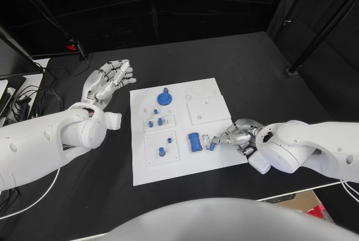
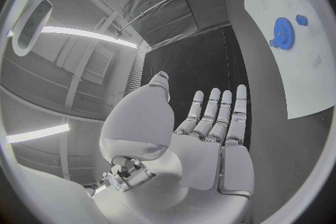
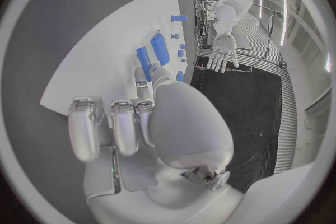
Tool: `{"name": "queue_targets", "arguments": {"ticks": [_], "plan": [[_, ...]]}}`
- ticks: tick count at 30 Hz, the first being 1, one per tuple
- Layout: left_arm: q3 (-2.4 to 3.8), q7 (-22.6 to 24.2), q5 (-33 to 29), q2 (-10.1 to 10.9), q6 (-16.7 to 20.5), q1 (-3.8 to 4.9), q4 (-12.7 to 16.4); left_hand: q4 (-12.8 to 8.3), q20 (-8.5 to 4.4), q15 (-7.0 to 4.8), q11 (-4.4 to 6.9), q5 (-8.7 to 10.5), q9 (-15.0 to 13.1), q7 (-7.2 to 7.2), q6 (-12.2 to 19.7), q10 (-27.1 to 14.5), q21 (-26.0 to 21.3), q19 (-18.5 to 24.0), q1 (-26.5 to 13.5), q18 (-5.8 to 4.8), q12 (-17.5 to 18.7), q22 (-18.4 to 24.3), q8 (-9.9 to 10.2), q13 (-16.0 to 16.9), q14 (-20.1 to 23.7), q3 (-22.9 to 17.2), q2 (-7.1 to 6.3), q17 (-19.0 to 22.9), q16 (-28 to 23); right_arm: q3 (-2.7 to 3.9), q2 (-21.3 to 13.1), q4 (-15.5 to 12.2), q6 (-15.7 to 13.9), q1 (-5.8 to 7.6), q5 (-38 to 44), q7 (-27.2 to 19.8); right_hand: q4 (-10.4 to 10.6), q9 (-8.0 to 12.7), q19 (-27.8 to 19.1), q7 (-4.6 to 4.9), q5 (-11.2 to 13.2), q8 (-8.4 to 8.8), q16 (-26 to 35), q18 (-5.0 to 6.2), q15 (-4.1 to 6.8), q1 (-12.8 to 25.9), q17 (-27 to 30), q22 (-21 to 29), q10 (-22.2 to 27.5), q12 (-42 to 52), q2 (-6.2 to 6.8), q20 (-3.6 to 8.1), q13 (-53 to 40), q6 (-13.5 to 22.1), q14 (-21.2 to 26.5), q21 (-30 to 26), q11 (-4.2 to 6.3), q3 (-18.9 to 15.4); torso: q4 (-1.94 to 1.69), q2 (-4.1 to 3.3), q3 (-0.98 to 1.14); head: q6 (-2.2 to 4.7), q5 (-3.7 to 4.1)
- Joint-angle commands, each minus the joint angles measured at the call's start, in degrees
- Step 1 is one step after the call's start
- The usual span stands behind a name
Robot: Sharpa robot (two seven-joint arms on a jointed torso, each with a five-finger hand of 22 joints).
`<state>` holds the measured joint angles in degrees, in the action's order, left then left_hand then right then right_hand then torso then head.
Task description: Assemble the parts on the task board
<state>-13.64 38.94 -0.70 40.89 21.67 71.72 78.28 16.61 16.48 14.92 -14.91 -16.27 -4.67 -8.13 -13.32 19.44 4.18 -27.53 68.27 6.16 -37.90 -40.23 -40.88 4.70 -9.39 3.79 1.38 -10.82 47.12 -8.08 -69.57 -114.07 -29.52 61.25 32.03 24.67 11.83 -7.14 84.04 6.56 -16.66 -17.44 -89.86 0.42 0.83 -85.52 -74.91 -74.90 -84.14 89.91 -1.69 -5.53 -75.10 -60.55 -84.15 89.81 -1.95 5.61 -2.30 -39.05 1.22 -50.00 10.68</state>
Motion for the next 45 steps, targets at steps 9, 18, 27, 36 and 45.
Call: {"name": "queue_targets", "arguments": {"ticks": [9,18,27,36,45], "plan": [[0.05,2.4,0.0,-0.3,-0.5,0.08,0.0,0.1,0.07,0.07,-0.08,-0.34,0.1,-8.92,0.3,-0.3,0.1,0.0,0.0,-1.05,-0.3,0.1,-0.2,-0.1,0.3,0.4,0.55,0.1,0.4,0.03,1.2,0.6,2.1,0.09,1.9,1.0,-0.4,-0.3,6.0,-1.53,0.5,-0.07,-0.1,-0.42,0.48,-0.5,-15.1,-15.1,-5.9,0.1,0.09,0.39,-14.9,-2.0,-5.8,0.2,0.47,-0.2,-0.03,-0.01,0.00,0.00,-0.07],[0.05,2.3,0.0,-0.3,-0.5,0.08,0.0,0.1,0.07,0.07,-0.08,-0.34,0.1,-8.92,0.3,-0.3,0.1,0.0,0.0,-1.05,-0.3,0.1,-0.2,-0.1,0.3,0.4,0.55,0.1,0.4,0.03,2.2,1.2,0.7,0.11,2.5,0.0,-0.4,-0.3,6.0,-1.54,0.6,-0.03,-0.1,-0.42,0.51,-0.4,-15.1,-15.1,-5.9,0.1,0.09,0.41,-14.9,-2.1,-5.8,0.2,0.49,-0.3,-0.01,-0.01,0.01,0.00,-0.22],[0.05,2.3,0.0,-0.3,-0.4,0.08,0.0,0.1,-0.01,-0.62,0.09,-0.36,0.5,-8.87,0.6,-0.6,2.2,-3.0,0.4,-0.07,-1.0,-0.6,-0.7,-0.6,-2.9,1.3,0.97,0.5,3.0,0.03,2.7,1.6,-0.1,0.11,3.5,-0.2,-0.3,-0.4,6.0,-1.53,0.7,0.03,-0.1,-0.42,0.53,-0.3,-15.1,-15.1,-5.9,0.1,0.05,0.42,-14.9,-2.1,-5.8,0.2,0.48,-0.4,0.04,0.00,-0.03,0.00,-0.30],[0.05,2.3,0.0,-0.4,-0.3,0.08,0.0,0.1,-0.03,-0.64,0.09,-0.36,0.5,-8.88,0.6,-0.6,2.3,-3.2,0.4,-0.01,-1.1,-0.6,-0.8,-0.6,-3.1,1.4,1.02,0.6,3.2,0.04,3.8,2.4,-0.3,0.12,4.4,0.4,-0.2,-0.4,6.0,-1.50,0.8,0.18,-0.1,-0.42,0.56,-0.2,-15.1,-15.1,-5.9,0.1,-0.03,0.45,-14.9,-2.1,-5.8,0.2,0.47,-0.5,0.01,0.01,-0.02,0.00,-0.33],[0.05,2.3,0.0,-0.3,-0.2,0.08,0.0,0.1,-0.02,-0.64,0.09,-0.36,0.5,-8.88,0.6,-0.6,2.3,-3.2,0.4,-0.02,-1.1,-0.6,-0.8,-0.6,-3.1,1.4,1.03,0.6,3.2,0.04,4.7,3.2,-0.5,0.14,6.1,1.7,0.0,-0.3,6.0,-1.42,1.0,0.54,-0.1,-0.42,0.59,0.0,-15.1,-15.1,-5.9,0.1,-0.11,0.48,-14.9,-1.9,-5.8,0.2,0.41,-0.7,0.04,0.01,-0.01,0.00,-0.37]]}}
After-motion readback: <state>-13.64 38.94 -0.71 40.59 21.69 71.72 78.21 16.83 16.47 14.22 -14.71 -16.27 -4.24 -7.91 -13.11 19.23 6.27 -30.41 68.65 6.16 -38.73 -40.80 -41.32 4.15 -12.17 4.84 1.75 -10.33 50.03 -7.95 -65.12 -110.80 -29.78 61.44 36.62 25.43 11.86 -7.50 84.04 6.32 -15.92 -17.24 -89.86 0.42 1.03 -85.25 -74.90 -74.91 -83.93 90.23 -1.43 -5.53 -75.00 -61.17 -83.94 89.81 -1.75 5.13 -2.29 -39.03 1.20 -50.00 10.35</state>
